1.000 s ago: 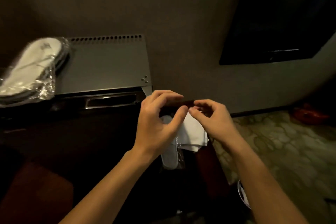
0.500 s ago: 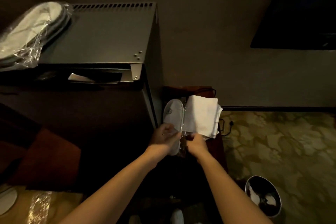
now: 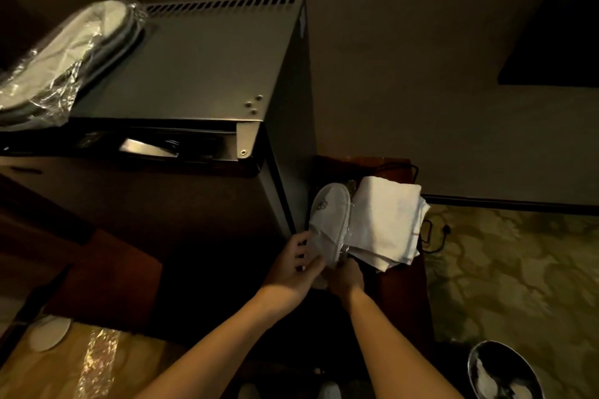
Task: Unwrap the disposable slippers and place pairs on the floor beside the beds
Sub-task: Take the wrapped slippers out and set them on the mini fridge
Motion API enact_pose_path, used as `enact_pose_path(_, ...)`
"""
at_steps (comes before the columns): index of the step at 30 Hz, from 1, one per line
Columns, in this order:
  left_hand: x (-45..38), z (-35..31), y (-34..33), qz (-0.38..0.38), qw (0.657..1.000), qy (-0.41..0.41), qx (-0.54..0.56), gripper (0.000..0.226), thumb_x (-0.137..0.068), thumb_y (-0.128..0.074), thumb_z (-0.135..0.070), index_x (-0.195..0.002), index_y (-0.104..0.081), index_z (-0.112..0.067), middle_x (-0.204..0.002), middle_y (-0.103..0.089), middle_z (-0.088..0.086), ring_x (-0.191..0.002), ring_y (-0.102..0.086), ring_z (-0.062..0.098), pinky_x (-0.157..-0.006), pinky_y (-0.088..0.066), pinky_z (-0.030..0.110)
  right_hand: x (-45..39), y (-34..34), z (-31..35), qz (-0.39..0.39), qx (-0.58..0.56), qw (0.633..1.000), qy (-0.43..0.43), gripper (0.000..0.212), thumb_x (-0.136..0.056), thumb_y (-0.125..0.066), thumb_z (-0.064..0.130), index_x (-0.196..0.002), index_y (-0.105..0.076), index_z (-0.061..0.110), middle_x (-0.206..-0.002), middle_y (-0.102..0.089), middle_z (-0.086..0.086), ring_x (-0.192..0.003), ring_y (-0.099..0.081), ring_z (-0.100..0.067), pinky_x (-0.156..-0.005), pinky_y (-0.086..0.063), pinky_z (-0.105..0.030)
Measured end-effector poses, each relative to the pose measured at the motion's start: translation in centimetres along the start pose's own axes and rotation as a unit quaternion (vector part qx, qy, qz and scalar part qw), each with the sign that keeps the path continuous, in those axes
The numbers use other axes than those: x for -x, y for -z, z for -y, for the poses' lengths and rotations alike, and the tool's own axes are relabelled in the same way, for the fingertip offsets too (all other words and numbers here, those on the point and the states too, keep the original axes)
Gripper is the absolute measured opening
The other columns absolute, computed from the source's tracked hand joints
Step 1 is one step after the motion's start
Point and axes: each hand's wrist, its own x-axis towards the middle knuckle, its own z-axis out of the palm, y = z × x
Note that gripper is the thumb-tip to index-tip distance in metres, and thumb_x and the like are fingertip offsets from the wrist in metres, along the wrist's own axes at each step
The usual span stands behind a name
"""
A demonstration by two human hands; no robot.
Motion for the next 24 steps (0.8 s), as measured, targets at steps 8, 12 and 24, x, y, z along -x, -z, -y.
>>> enact_pose_path(8,0.1,-1.0,-0.2,0.037,0.998,-0.011,-0.047,0.05,-0.092,-0.068,-0.021,-0.138,-0.048,-0.018,-0.135,-0.057,0.006,-0.113,-0.058,0.016,-0.078,-0.049,0.013,4.0,3.5,1.1,-0.006,-0.193,0.981,0.025,0.021,-0.074,-0.077,0.02,-0.09,-0.073,0.006,-0.083,-0.077,-0.011,-0.081,-0.074,-0.032,-0.076,-0.061,-0.053)
enact_pose_path(12,1.5,-3.1,-0.6,0.037,0.99,-0.057,-0.121,0.051,-0.091,-0.062,-0.041,-0.137,-0.043,-0.032,-0.135,-0.053,-0.007,-0.117,-0.053,0.011,-0.098,-0.044,0.027,11.0,8.1,2.7,-0.018,-0.279,0.958,0.067,0.009,-0.091,-0.068,0.007,-0.099,-0.072,0.008,-0.087,-0.077,-0.009,-0.072,-0.074,-0.016,-0.06,-0.058,-0.025)
enact_pose_path(24,8.9,-16.7,5.0,0.01,0.95,-0.313,0.004,0.041,-0.092,-0.067,-0.027,-0.124,-0.05,-0.045,-0.106,-0.063,-0.027,-0.097,-0.061,-0.015,-0.072,-0.057,0.015,26.0,16.8,12.3,-0.092,-0.283,0.905,0.304,0.018,-0.09,-0.07,0.01,-0.108,-0.072,0.011,-0.1,-0.079,-0.004,-0.095,-0.075,-0.022,-0.082,-0.061,-0.04)
